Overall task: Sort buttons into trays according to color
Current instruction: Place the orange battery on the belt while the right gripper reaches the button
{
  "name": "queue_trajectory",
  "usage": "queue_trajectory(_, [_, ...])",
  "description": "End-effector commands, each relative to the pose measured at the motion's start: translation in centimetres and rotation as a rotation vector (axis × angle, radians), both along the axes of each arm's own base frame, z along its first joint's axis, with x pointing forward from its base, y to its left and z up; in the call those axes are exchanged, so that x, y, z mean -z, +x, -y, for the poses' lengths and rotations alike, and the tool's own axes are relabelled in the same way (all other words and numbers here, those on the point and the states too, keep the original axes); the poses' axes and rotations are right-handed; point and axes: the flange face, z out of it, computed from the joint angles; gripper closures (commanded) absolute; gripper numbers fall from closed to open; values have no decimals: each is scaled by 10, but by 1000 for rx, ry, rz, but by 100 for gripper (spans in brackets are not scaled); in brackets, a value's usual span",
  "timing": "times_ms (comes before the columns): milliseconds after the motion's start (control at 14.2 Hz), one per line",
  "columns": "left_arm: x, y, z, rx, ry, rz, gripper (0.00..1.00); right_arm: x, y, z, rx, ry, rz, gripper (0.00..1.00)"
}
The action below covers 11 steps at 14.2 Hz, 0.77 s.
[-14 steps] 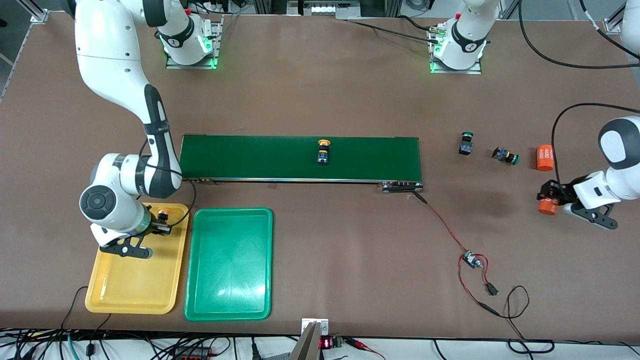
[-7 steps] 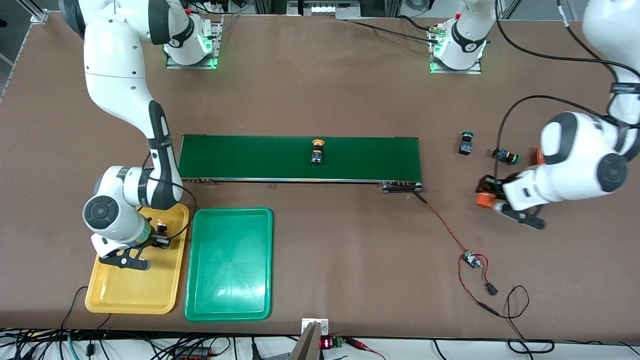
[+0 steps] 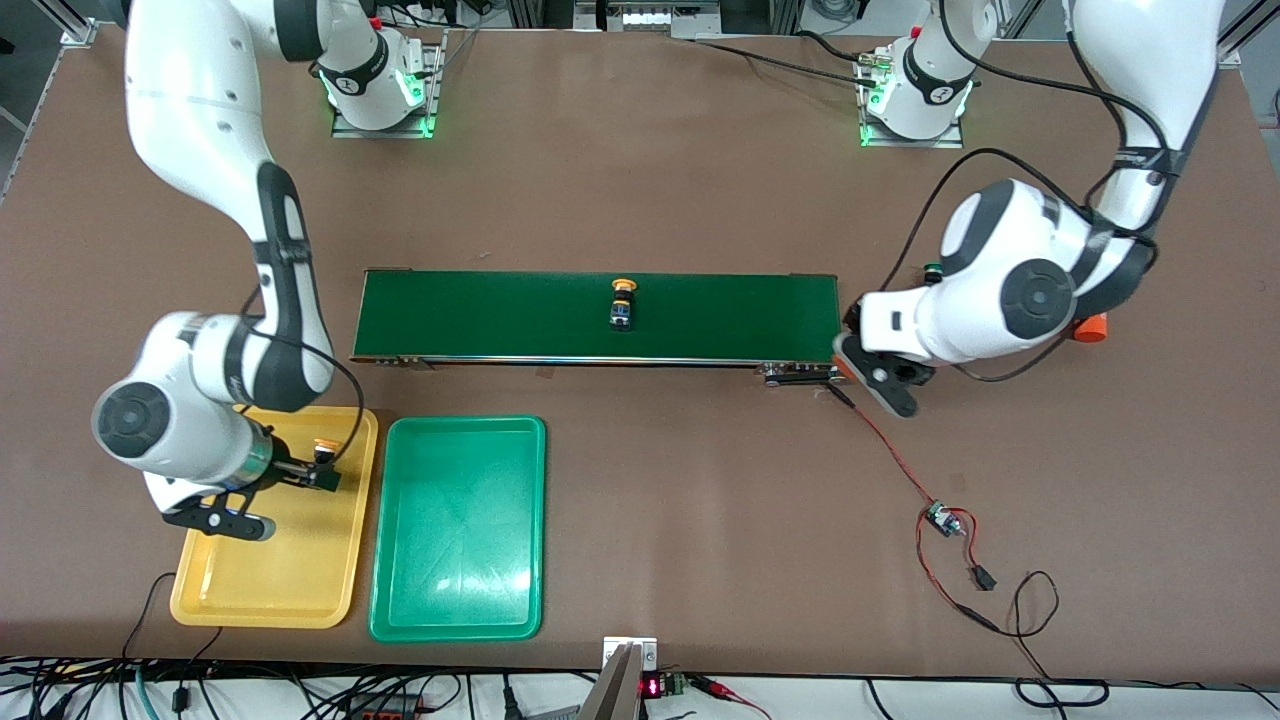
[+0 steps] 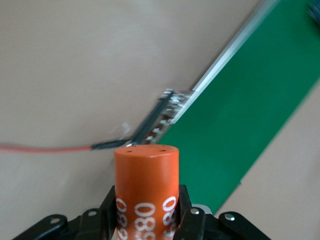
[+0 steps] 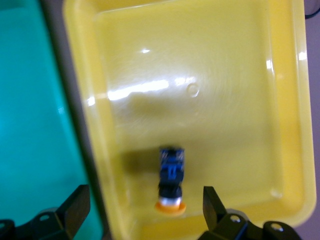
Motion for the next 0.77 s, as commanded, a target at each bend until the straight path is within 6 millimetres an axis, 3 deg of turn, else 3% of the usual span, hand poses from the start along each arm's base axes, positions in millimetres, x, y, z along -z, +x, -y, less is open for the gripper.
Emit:
queue_trajectory(0, [21,-19,10,252,-68,-15,70,-29,-18,-41,-23,50,-38,0])
queue_trajectory(140, [37,-28,26,394,-113,36,70,-37,-29,-71,10,61,-41,0])
queue_trajectory(281, [47,-45,51,526,-149,80,70,-37,-47,-134,20,60,-44,0])
queue_trajectory(421, [59,-56,62,588,-171,102,68,-33,-66,-192,61,55,-46,0])
queue_trajectory(562, [74,-64,69,635,-195,154,68,-22,-84,-233,55,39,-65,0])
queue_trajectory(702, [75,-71,80,657,-197,159,63,-12,-97,-254,51,26,-86,0])
